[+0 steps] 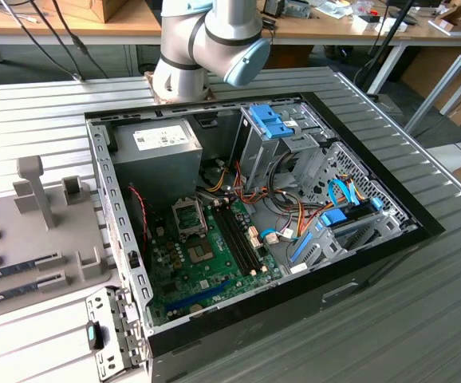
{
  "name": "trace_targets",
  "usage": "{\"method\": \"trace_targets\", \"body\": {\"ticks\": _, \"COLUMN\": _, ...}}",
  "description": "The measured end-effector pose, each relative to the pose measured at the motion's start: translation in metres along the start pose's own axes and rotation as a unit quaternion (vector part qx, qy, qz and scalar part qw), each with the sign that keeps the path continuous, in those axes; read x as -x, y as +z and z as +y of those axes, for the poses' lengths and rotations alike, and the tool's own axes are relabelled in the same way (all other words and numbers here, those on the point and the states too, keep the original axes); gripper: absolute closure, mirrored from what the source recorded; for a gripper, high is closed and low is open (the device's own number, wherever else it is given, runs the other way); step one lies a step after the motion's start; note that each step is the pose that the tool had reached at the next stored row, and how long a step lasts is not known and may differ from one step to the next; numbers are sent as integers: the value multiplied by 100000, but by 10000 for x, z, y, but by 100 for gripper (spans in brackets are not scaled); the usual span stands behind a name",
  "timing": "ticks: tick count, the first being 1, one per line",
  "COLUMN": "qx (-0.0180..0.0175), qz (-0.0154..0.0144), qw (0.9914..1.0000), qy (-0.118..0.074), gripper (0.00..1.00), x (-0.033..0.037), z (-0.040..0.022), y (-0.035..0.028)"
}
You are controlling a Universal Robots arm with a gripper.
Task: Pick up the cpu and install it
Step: 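Pick up the cpu and move it towards the insertion slot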
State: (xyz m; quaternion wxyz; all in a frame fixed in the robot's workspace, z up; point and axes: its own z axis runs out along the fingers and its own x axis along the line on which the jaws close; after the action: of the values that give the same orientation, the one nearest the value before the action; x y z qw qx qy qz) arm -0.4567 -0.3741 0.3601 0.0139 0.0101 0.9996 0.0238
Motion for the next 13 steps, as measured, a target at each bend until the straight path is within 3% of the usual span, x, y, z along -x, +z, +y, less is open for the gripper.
{"method": "trace_targets", "body": {"ticks": 13, "qx": 3, "qz": 0, "qw": 100000, "qy": 0, "gripper": 53, "x": 3, "z": 6, "y": -117}}
